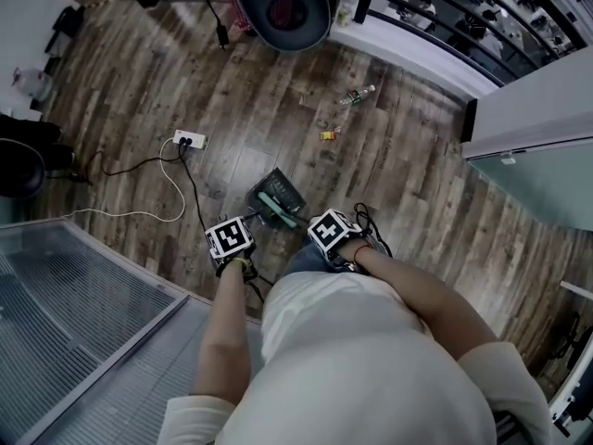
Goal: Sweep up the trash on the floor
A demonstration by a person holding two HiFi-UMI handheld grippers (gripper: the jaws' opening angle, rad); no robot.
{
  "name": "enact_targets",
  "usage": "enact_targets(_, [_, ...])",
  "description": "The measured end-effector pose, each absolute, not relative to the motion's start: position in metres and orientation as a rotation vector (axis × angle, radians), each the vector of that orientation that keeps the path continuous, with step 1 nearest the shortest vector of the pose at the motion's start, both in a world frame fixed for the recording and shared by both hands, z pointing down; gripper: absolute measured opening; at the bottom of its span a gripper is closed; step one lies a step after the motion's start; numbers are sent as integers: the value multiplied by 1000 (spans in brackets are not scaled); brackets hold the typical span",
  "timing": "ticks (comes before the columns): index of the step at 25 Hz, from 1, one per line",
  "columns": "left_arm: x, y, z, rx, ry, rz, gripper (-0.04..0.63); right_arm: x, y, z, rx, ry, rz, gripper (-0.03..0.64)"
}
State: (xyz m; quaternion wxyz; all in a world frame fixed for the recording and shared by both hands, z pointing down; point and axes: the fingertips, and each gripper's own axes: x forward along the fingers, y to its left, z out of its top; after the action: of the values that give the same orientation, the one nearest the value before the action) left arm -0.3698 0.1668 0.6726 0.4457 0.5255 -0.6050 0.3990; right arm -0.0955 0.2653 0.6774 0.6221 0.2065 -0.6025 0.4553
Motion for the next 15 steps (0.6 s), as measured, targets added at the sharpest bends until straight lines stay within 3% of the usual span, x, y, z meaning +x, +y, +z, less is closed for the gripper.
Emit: enact_targets(15, [-377,169,673,1298,-1504,990,94,-53,237,663,664,-1341,1122,98])
